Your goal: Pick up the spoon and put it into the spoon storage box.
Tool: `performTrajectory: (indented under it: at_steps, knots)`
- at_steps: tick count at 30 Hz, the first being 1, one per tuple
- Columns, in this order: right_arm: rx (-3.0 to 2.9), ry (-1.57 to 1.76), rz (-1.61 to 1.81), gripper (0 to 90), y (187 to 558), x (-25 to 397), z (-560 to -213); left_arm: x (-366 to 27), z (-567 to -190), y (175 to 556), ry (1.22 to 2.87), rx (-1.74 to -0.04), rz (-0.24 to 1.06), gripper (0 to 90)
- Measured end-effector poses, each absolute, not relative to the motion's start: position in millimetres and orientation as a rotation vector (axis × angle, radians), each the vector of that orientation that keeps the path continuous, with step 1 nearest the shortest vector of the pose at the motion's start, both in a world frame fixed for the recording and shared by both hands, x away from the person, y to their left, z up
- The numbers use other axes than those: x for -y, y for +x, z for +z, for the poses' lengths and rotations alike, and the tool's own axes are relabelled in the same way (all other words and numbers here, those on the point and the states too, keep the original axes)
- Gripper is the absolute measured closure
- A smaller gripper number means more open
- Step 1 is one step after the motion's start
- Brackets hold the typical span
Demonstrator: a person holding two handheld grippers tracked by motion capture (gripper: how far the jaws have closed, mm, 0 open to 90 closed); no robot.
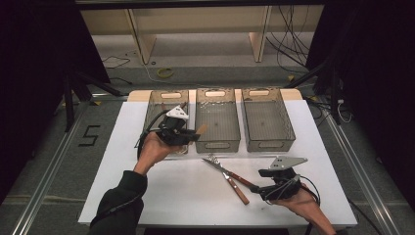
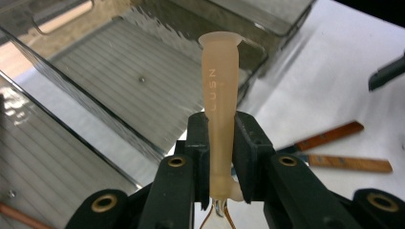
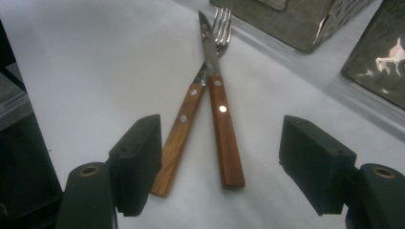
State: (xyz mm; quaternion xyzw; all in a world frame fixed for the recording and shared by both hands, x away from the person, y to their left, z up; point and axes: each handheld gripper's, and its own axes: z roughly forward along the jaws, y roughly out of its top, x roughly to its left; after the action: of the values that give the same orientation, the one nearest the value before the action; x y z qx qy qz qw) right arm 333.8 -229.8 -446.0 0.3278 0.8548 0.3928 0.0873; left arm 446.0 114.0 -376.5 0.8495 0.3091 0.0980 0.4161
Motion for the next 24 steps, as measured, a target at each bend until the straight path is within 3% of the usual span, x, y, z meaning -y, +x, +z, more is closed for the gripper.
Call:
performTrajectory:
  at_steps: [24]
  knots:
    - [-2.548,0.977,1.172,32.1,334,230,-447,-93,-373,497,2.054,-0.884,0.264,76.9]
